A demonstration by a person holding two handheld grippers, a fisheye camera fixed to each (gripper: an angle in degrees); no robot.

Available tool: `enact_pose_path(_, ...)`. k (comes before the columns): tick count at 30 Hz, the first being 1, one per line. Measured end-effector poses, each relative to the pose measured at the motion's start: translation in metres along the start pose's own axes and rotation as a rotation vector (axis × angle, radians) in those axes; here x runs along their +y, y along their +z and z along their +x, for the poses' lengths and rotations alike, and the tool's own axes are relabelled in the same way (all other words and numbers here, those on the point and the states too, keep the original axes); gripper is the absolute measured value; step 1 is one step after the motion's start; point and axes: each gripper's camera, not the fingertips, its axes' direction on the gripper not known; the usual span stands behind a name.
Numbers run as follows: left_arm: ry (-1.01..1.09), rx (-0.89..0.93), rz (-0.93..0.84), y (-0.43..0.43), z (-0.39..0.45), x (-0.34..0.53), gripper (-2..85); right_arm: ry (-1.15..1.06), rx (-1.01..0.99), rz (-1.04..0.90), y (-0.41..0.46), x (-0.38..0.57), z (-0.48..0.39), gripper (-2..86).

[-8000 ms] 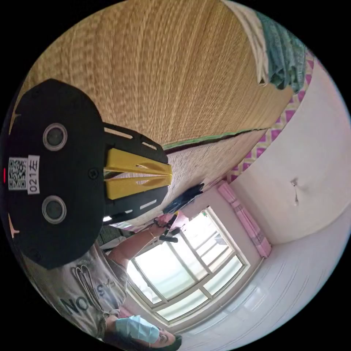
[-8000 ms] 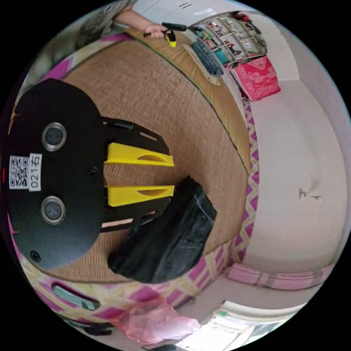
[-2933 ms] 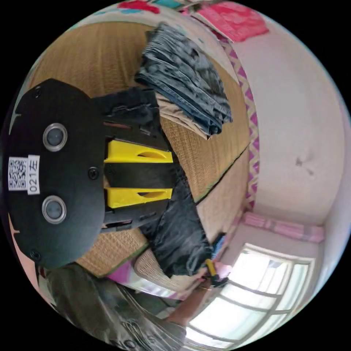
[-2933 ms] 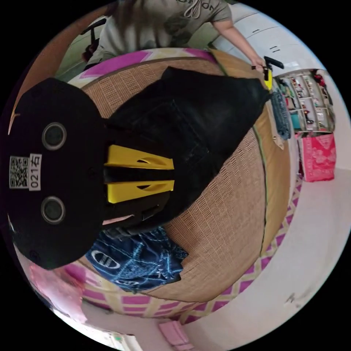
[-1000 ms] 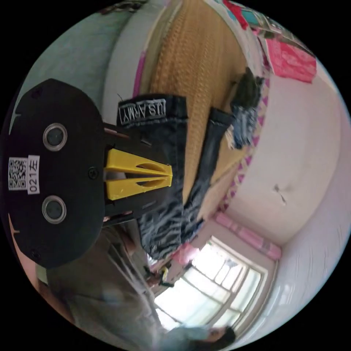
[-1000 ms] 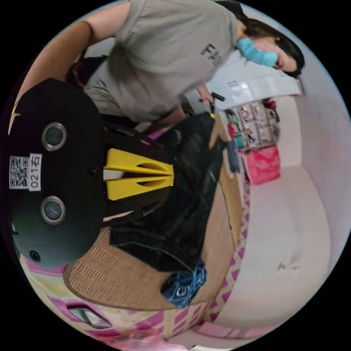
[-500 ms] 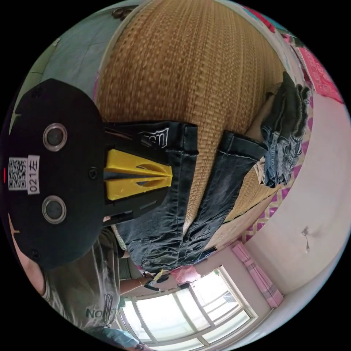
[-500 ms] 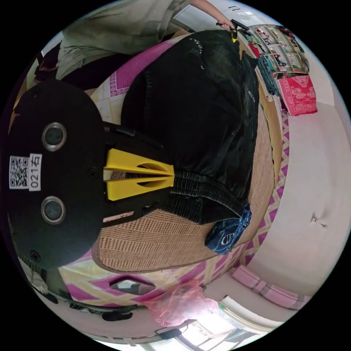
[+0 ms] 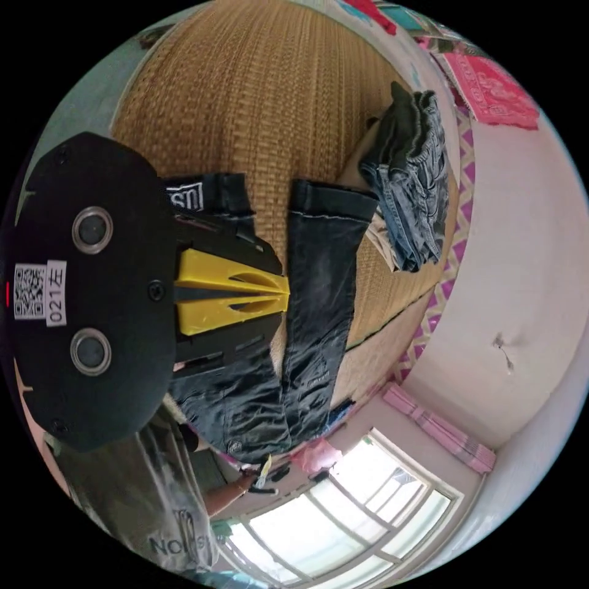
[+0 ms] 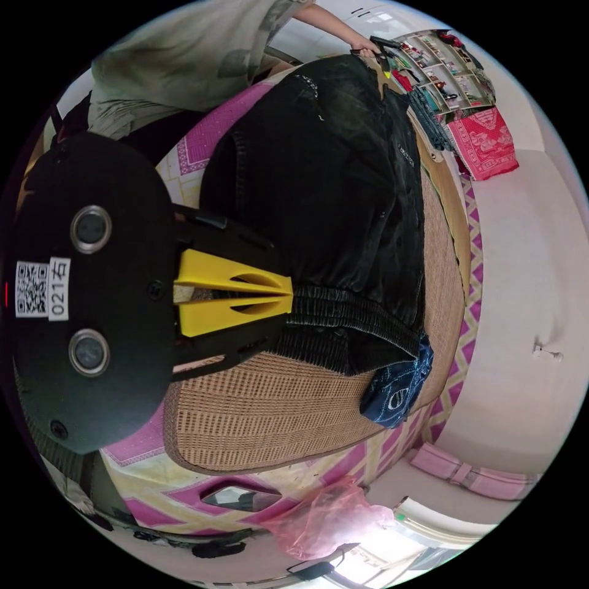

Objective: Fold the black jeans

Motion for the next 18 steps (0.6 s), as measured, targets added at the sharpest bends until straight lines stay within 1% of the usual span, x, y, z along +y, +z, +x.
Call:
enact_pose_path(3,-0.051,-0.011,0.057,0.013,-0.043,-0.033,-0.9,-0.001,0.006,0.0,-0.001,0.002,-0.001,-0.6)
enact_pose_path(5,-0.179,-0.031,-0.017,0.028,-0.087,-0.047,-0.9,-0.003,0.012,0.0,-0.001,0.003,-0.003,-0.6)
enact_pose_path(6,-0.279,-0.009,-0.104,0.038,-0.119,-0.051,-0.9,-0.005,0.016,0.0,-0.001,0.004,-0.003,-0.6)
enact_pose_path(7,-0.337,0.059,-0.088,0.032,-0.142,-0.049,-0.9,-0.009,0.025,-0.001,-0.001,0.004,-0.005,-0.6)
enact_pose_path(8,-0.358,0.079,-0.089,0.029,-0.15,-0.049,-0.9,-0.013,0.034,-0.001,-0.001,0.005,-0.007,-0.6)
enact_pose_path(9,-0.365,0.087,-0.088,0.023,-0.159,-0.049,-0.9,-0.015,0.039,-0.001,0.0,0.005,-0.008,-0.6)
enact_pose_path(11,-0.327,0.032,-0.104,0.011,-0.157,-0.057,-0.9,-0.025,0.061,-0.001,0.0,0.007,-0.012,-0.6)
enact_pose_path(15,-0.27,-0.19,-0.13,-0.026,-0.143,-0.08,-0.9,-0.035,0.083,-0.002,0.002,0.009,-0.016,-0.6)
enact_pose_path(16,-0.258,-0.235,-0.109,-0.045,-0.137,-0.083,-0.9,-0.033,0.079,-0.002,0.003,0.009,-0.015,-0.6)
enact_pose_path(17,-0.248,-0.228,-0.075,-0.058,-0.134,-0.083,-0.9,-0.027,0.068,-0.001,0.003,0.01,-0.013,-0.6)
enact_pose_path(18,-0.237,-0.172,0.01,-0.09,-0.13,-0.08,-0.9,-0.024,0.061,-0.001,0.003,0.011,-0.012,-0.6)
